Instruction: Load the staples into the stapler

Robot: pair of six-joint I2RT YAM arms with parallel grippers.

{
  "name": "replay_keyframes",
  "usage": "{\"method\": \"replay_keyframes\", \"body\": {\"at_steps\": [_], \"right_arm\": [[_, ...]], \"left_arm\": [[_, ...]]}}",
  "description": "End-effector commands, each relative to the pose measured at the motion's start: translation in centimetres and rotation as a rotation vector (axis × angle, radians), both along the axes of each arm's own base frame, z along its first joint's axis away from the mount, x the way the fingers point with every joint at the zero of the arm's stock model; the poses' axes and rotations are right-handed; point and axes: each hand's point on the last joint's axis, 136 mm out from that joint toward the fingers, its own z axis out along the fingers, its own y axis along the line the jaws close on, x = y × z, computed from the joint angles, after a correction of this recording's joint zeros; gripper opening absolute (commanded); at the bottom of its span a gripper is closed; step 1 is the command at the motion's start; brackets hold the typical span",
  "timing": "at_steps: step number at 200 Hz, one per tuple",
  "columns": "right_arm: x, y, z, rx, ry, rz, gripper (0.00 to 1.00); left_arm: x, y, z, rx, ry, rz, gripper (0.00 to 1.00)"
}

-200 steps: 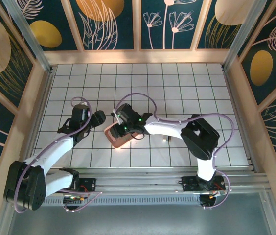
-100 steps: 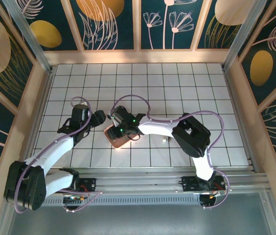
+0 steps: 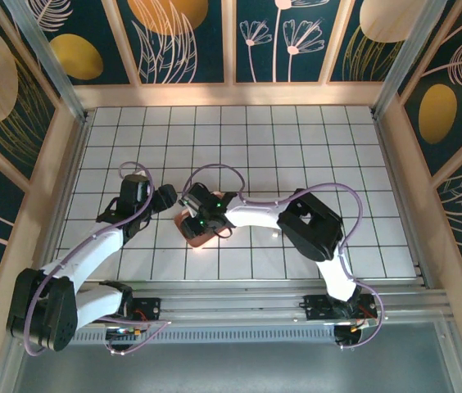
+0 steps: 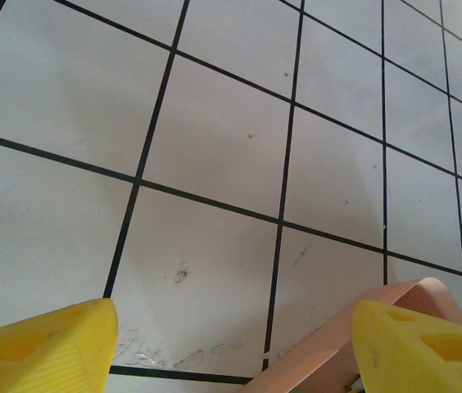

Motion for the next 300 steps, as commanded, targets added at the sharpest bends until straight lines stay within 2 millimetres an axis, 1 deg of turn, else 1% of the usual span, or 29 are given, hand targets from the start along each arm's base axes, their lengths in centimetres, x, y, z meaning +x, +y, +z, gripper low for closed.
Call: {"method": "replay_keyframes", "body": {"at_steps": [1, 20, 37, 57, 70, 94, 116, 134, 154, 168, 183, 200, 228, 267, 275, 277, 280, 300], "right_arm": [[0.4, -0.6, -1.0, -0.077, -0.036, 0.004, 0.44], [0.4, -0.4, -0.8, -0.073, -0.052, 0.014, 0.38], [0.8, -0.1, 0.4, -0.046, -0.077, 0.016, 0.33], [1.2, 0.2, 2.9, 0.016, -0.112, 0.009, 0.3], [1.7, 0.2, 5.1, 0.076, -0.121, -0.007, 0.28], [2.2, -0.4, 8.8, 0.193, -0.11, -0.017, 0.27], [2.6, -1.7, 11.0, 0.276, -0.076, -0.027, 0.25], [3.0, -3.2, 12.1, 0.316, -0.054, -0.029, 0.22], [3.2, -4.8, 13.3, 0.372, -0.007, -0.014, 0.21], [3.3, -6.0, 14.3, 0.412, 0.021, 0.0, 0.21], [3.5, -7.4, 15.3, 0.455, 0.058, 0.017, 0.2], [3.3, -8.8, 16.3, 0.498, 0.083, 0.059, 0.2], [3.1, -10.3, 17.1, 0.535, 0.108, 0.112, 0.2], [2.7, -10.7, 17.4, 0.556, 0.142, 0.164, 0.2], [2.7, -10.7, 17.6, 0.562, 0.149, 0.169, 0.2], [2.7, -10.7, 17.6, 0.564, 0.152, 0.171, 0.2], [2.6, -10.6, 17.6, 0.567, 0.155, 0.174, 0.2], [2.5, -10.6, 17.9, 0.588, 0.179, 0.189, 0.2]], "left_arm": [[0.6, 0.0, 0.6, 0.008, -0.02, -0.01, 0.75], [0.7, 0.0, 0.8, 0.018, -0.024, -0.013, 0.75], [0.8, 0.0, 1.0, 0.027, -0.03, -0.025, 0.74], [1.1, -0.1, 1.7, 0.042, -0.056, -0.04, 0.74], [1.3, -0.4, 2.5, 0.049, -0.084, -0.067, 0.74], [1.6, -2.2, 4.4, 0.066, -0.164, -0.221, 0.73], [1.5, -4.1, 6.3, 0.104, -0.257, -0.388, 0.71], [1.4, -5.6, 8.4, 0.14, -0.36, -0.523, 0.69], [1.1, -7.3, 10.7, 0.197, -0.479, -0.684, 0.65], [0.5, -8.4, 11.9, 0.255, -0.565, -0.811, 0.61], [-0.6, -9.7, 13.2, 0.331, -0.682, -0.981, 0.57], [-2.1, -10.7, 13.7, 0.424, -0.801, -1.153, 0.55], [-3.2, -11.7, 14.0, 0.571, -0.952, -1.343, 0.57], [-2.6, -13.4, 14.3, 0.705, -1.052, -1.469, 0.58], [-2.5, -13.6, 13.4, 0.725, -1.04, -1.498, 0.58], [-2.3, -13.8, 14.1, 0.741, -1.059, -1.497, 0.59], [-2.2, -14.0, 14.3, 0.756, -1.065, -1.503, 0.59], [-1.7, -14.6, 13.3, 0.843, -1.051, -1.572, 0.59]]}}
